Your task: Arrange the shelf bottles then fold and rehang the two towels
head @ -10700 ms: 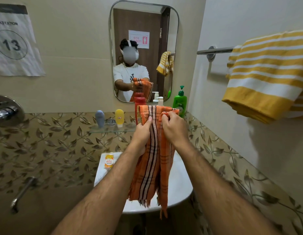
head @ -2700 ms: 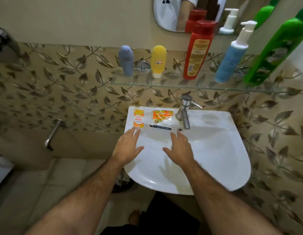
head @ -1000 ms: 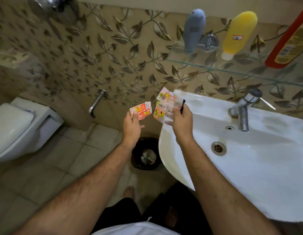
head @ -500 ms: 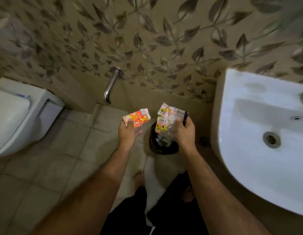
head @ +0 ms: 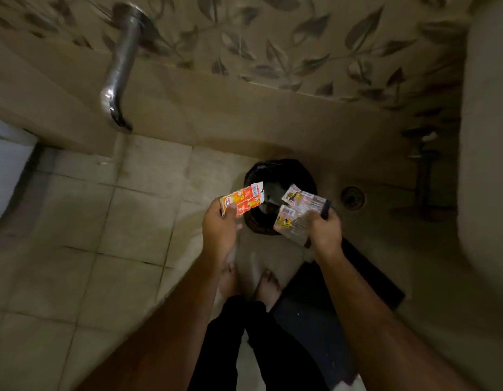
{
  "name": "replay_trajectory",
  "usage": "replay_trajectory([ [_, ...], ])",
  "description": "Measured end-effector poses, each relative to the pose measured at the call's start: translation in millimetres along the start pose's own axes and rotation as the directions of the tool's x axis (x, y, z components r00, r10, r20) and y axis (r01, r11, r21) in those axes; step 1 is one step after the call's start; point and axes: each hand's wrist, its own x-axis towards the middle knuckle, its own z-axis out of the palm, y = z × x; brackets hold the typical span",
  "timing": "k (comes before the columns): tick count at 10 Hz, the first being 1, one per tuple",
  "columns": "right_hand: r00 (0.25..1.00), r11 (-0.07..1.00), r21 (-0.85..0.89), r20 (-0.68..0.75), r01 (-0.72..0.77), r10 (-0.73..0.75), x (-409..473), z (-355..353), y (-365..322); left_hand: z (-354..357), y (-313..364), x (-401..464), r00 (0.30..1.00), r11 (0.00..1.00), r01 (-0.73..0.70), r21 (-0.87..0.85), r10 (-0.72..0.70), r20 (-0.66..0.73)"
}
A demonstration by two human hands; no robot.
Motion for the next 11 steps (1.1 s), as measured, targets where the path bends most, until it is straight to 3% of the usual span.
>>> replay_trajectory([
  [1,1.0,0.998,-0.065,0.015,0.013,-0.012,47,17,35,24,-37,34,0.997,0.99,-0.073,0.122,0.074,0.001],
  [2,0.997,0.99,-0.141,-0.07,0.018,-0.028,95,40,66,56,-77,72,0.996,0.972,-0.091,0.217,0.093,0.002],
  [4,0.999,0.989,-0.148,-0.044,-0.02,0.014,180,88,109,113,-120,132,0.987,0.894,-0.146,0.424,0.106,0.118],
  [6,0.998,0.981,-0.186,-0.032,-0.053,0.048,259,115,159,147,-160,176,0.982,0.857,-0.183,0.481,0.134,0.134],
  [7,0.999,0.985,-0.167,-0.005,-0.044,0.043,303,122,186,160,-179,191,0.977,0.892,-0.184,0.413,0.121,0.173],
  [8,0.997,0.986,-0.155,0.041,-0.061,0.068,289,125,159,168,-188,200,0.939,0.867,-0.25,0.43,0.11,0.325],
  [9,0.993,0.958,-0.278,0.069,-0.072,0.095,260,122,130,165,-186,196,0.908,0.823,-0.258,0.506,0.028,0.417],
  [11,0.998,0.915,-0.401,0.018,-0.046,0.058,194,102,84,136,-144,157,0.908,0.789,-0.287,0.543,0.045,0.416],
])
